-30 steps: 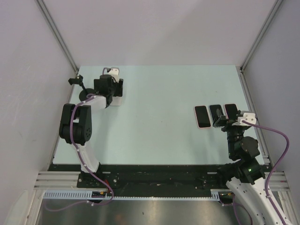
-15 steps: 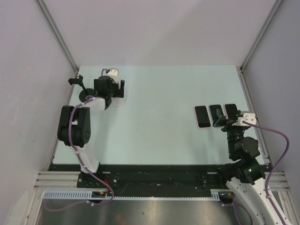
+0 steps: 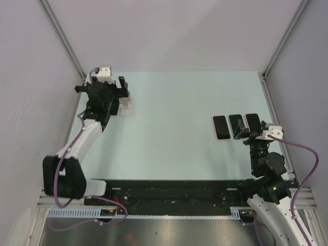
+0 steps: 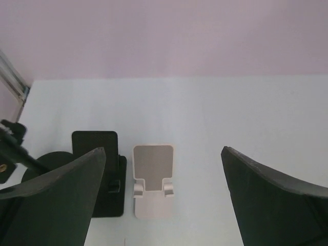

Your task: Remove the phone from the phone stand

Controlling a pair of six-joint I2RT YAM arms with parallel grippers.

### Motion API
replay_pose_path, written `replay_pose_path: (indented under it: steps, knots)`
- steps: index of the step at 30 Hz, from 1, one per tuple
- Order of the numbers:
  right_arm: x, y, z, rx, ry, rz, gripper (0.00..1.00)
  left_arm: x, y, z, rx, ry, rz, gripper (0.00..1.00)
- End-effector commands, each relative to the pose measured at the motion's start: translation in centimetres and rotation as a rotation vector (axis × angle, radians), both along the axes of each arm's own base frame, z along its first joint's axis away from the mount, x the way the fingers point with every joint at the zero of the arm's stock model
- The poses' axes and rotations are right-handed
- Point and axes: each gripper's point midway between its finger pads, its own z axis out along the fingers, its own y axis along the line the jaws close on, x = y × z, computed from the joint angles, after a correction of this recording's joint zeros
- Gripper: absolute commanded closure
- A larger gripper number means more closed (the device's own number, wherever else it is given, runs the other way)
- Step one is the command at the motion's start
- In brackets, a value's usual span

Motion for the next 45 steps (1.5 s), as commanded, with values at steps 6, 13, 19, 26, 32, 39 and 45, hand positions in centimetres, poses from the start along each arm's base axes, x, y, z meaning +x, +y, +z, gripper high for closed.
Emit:
replay_pose_path:
  steps: [6,13,19,26,32,39,45]
  knots:
    - [-0.9,-0.5,1.8,0.038,-0.073,-0.008,0.03,-11.8,3.5,13.5,-0.184,-0.347,0.148,0.00]
    - [-1.1,-1.1,1.9,0.051,-0.081,-0.035,0.03,-20.0,6.0,13.6,-0.225,-0.457,0.237,0.00]
    - [-1.4,-1.6,2.0,0.063,-0.089,-0.059,0.02,-26.0,7.9,13.9,-0.263,-0.605,0.298,0.00]
    - [-1.6,-2.1,2.1,0.068,-0.093,-0.082,0.02,-29.6,8.9,12.4,-0.277,-0.720,0.323,0.00]
    - [-1.6,-2.4,2.0,0.068,-0.089,-0.100,0.02,-30.6,9.1,11.9,-0.285,-0.764,0.326,0.00]
    - [-1.7,-2.7,2.7,0.092,-0.119,-0.110,0.03,-30.2,9.6,10.9,-0.308,-0.729,0.359,0.00]
    - [-1.5,-2.8,2.6,0.109,-0.114,-0.118,0.03,-30.8,11.6,10.2,-0.378,-0.720,0.486,0.00]
